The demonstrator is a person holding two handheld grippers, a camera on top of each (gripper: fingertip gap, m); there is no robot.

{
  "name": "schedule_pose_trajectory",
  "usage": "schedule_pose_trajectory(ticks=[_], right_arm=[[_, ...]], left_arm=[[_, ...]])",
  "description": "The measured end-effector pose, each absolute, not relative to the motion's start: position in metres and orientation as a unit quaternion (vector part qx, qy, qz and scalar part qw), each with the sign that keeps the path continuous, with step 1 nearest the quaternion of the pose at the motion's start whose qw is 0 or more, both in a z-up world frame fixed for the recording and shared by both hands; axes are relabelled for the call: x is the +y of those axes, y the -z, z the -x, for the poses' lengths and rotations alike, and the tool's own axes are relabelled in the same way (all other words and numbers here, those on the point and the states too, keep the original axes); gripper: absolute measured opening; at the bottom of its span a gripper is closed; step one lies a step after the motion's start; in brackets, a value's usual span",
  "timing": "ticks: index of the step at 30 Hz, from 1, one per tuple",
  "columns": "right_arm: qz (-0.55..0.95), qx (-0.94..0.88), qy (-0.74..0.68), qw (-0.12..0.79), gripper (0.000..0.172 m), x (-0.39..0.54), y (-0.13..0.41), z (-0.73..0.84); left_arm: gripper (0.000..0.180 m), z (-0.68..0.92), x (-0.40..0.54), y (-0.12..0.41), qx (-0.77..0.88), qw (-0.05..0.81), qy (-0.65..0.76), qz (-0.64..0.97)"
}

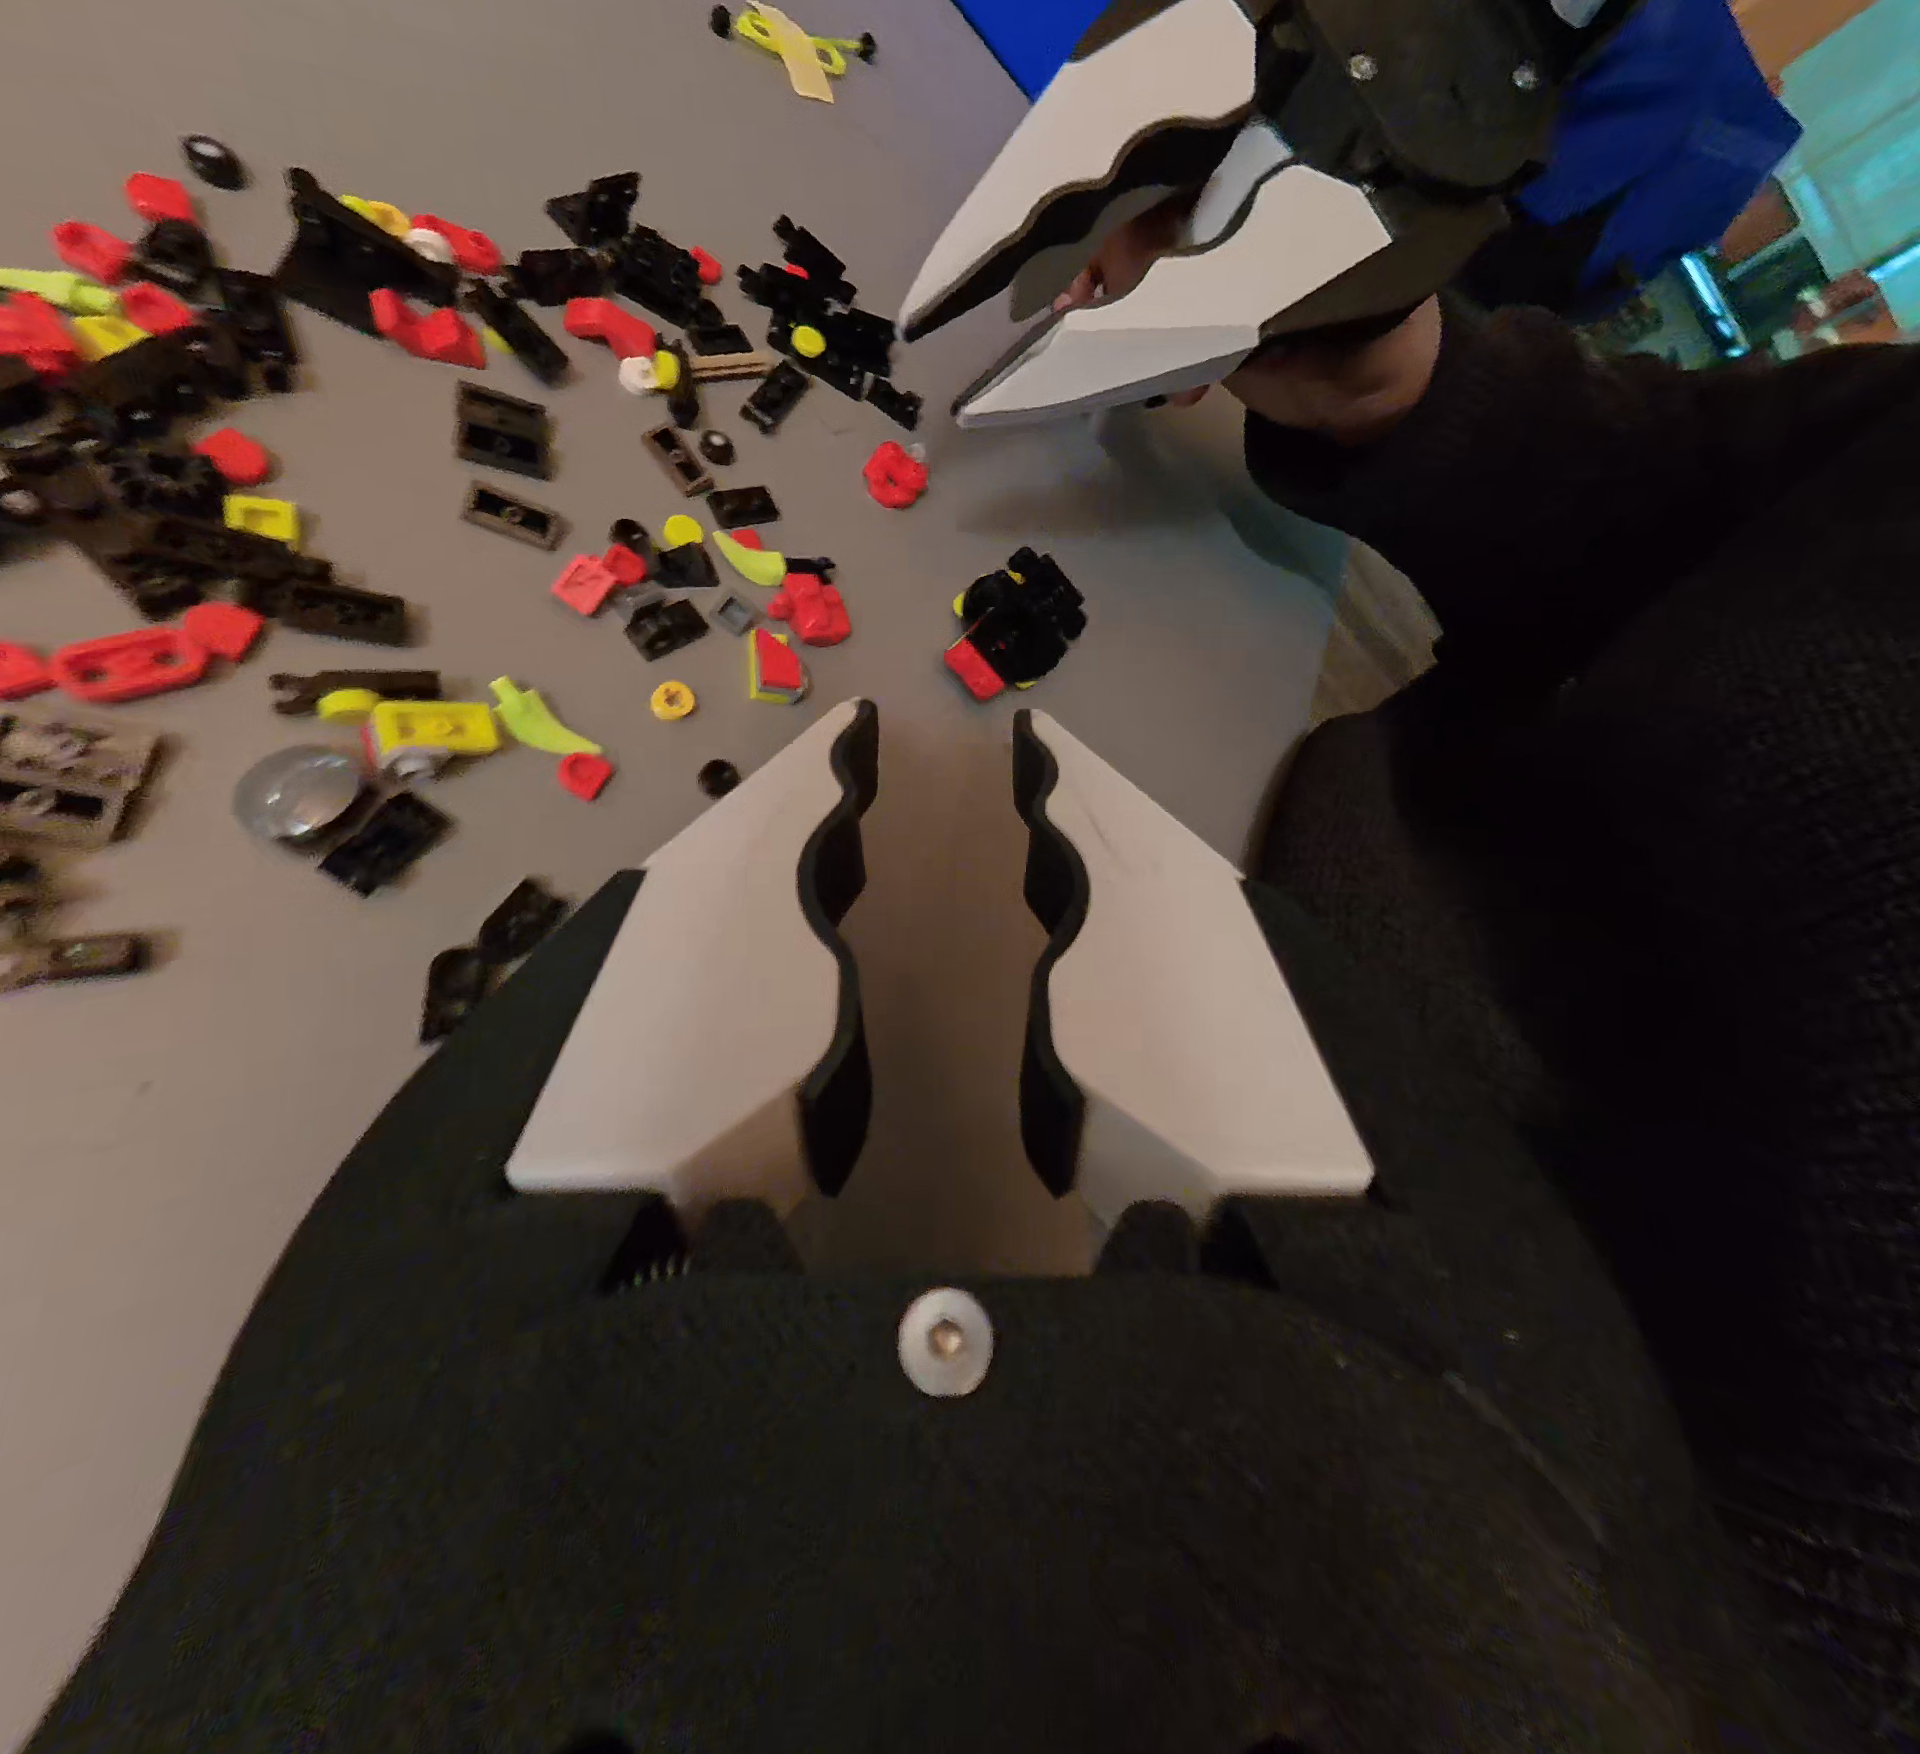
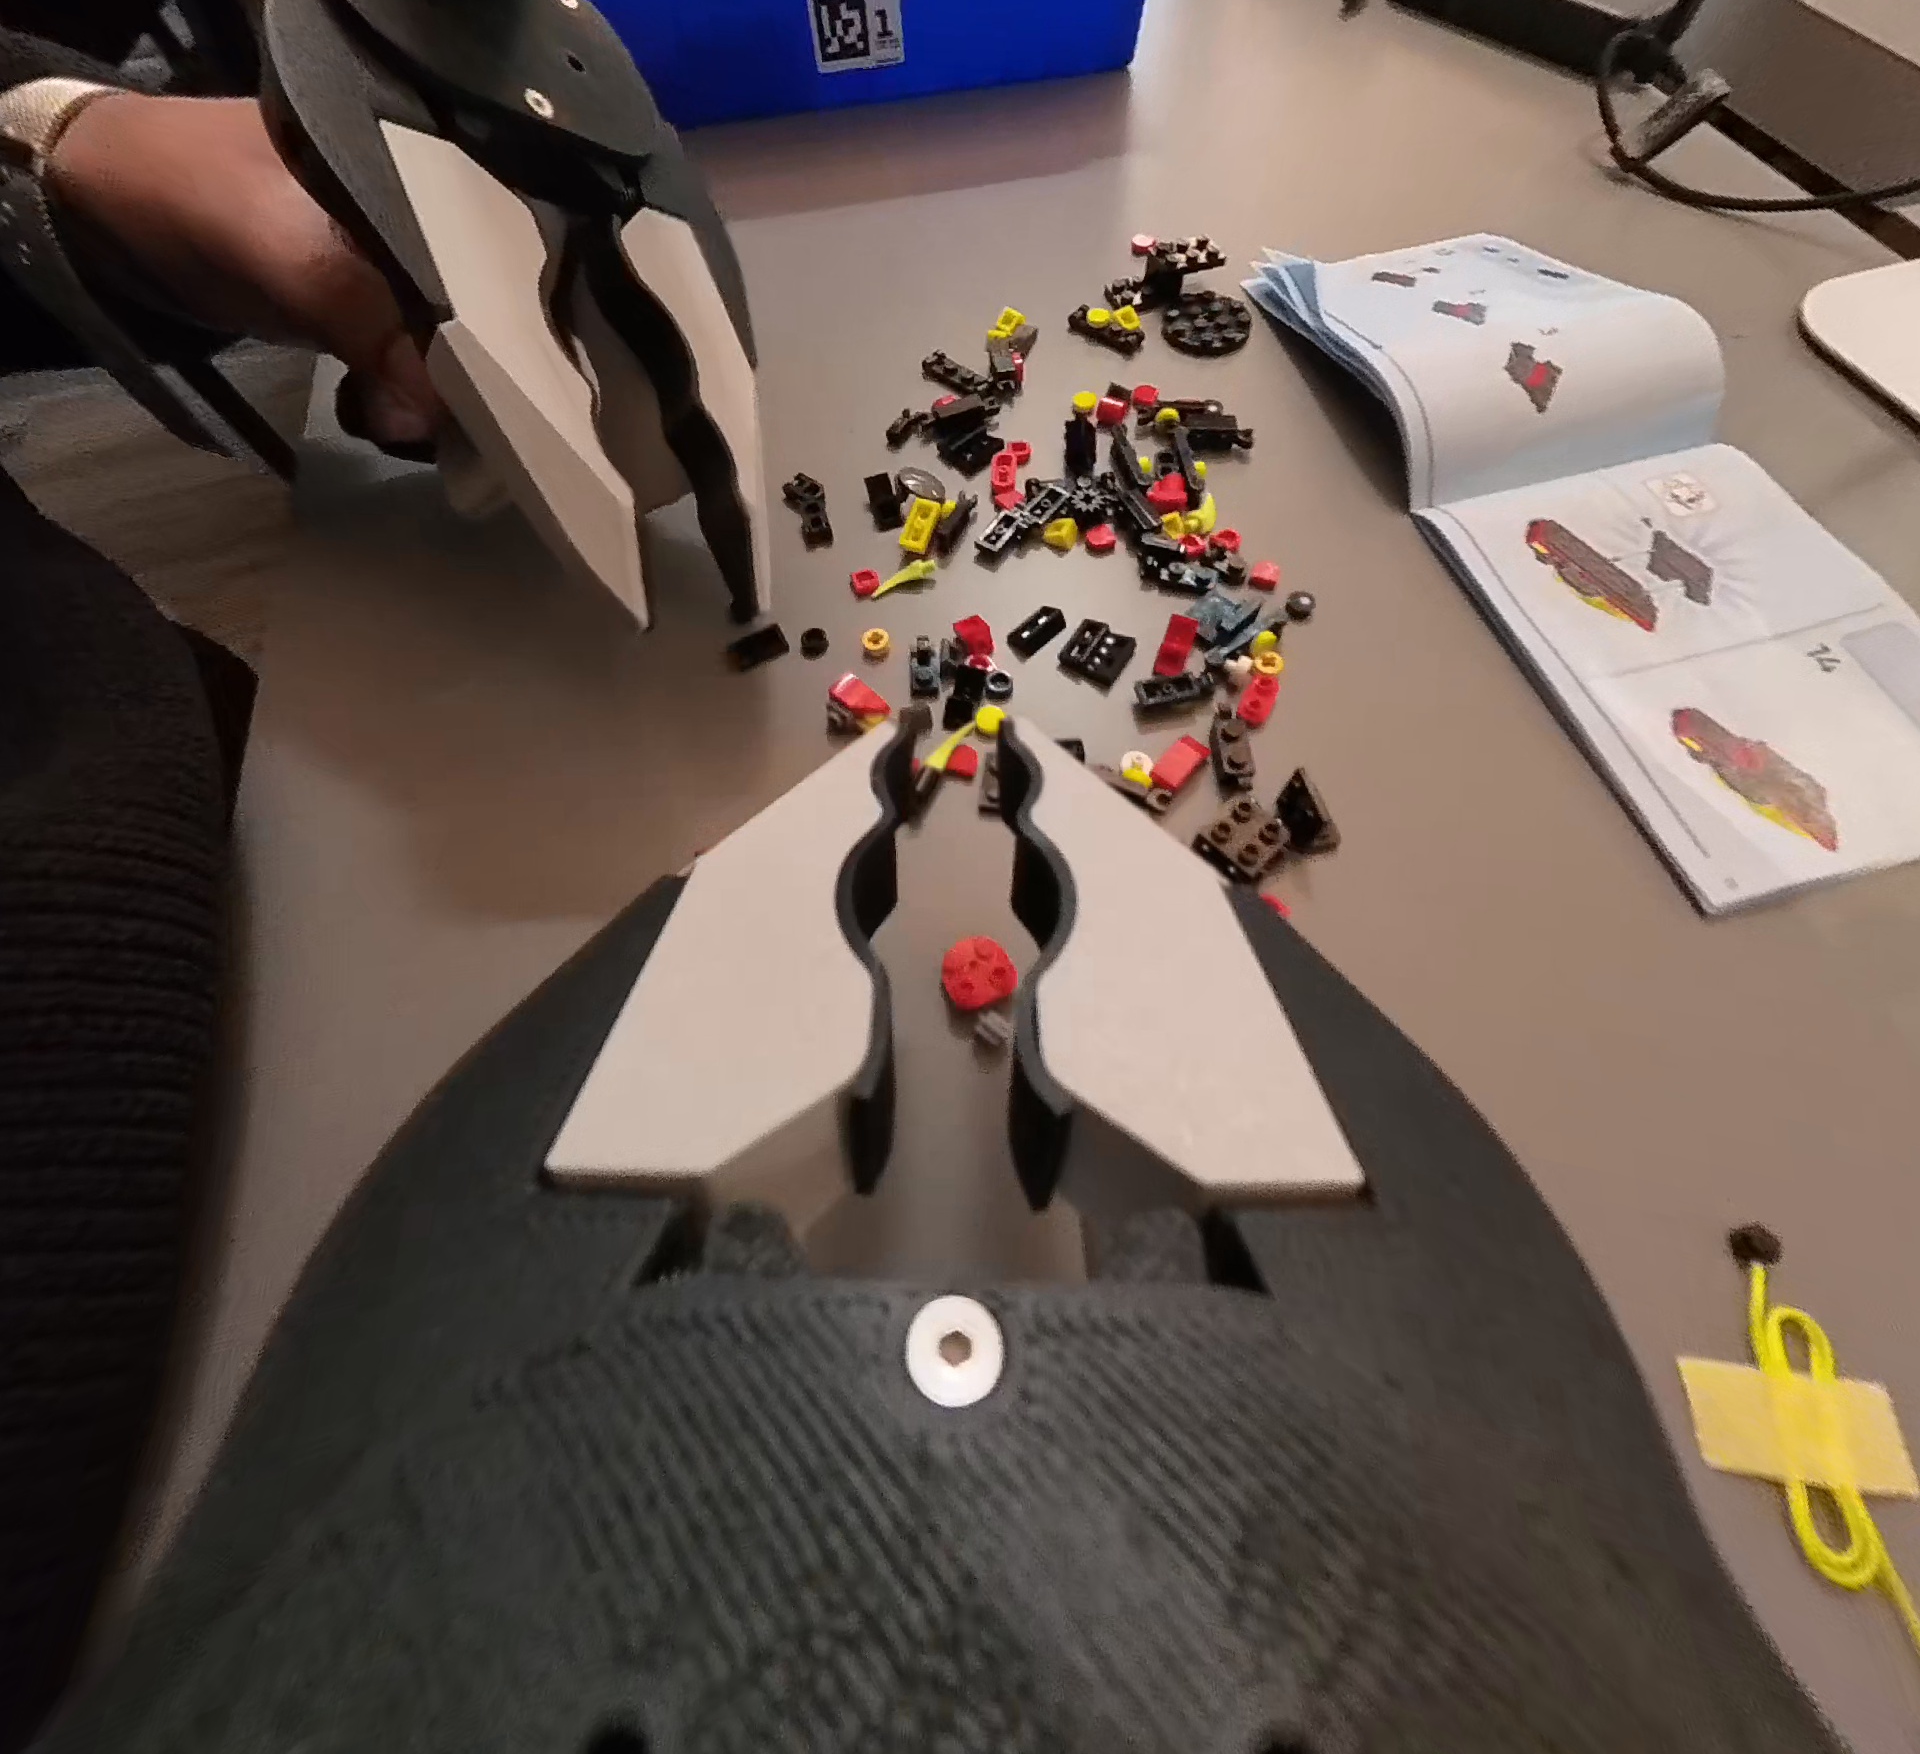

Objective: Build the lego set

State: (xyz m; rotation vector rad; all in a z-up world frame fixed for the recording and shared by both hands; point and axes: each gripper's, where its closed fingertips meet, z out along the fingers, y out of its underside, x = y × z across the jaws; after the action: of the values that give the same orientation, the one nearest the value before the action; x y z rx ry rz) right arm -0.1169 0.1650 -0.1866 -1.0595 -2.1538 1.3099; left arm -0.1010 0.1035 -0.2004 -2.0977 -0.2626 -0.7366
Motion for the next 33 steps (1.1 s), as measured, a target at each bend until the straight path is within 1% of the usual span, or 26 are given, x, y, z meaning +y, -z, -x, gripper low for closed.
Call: schedule_pose_trajectory(ticks=[4,8,15,24,27,33], right_arm=[[0.368,-0.777,-0.473,0.192,0.013,0.156,0.187,0.122],[0.363,-0.781,-0.473,0.185,0.013,0.15,0.19,0.123],[0.363,-0.776,-0.48,0.189,0.012,0.151,0.184,0.119],[0.368,-0.774,-0.476,0.199,0.013,0.156,0.181,0.109],[0.37,-0.772,-0.477,0.2,0.013,0.158,0.18,0.106],[0.379,-0.766,-0.481,0.198,0.013,0.162,0.179,0.103]], left_arm=[[0.029,0.135,0.091,0.207,-0.141,0.448,0.209,0.858],[0.026,0.175,0.088,0.202,-0.19,0.472,0.151,0.848],[0.019,0.207,0.096,0.216,-0.144,0.438,0.05,0.886],[0.01,0.208,0.101,0.215,-0.121,0.438,0.046,0.89],[0.009,0.216,0.101,0.217,-0.117,0.432,0.023,0.894],[0.011,0.221,0.102,0.216,-0.119,0.437,0.023,0.891]])
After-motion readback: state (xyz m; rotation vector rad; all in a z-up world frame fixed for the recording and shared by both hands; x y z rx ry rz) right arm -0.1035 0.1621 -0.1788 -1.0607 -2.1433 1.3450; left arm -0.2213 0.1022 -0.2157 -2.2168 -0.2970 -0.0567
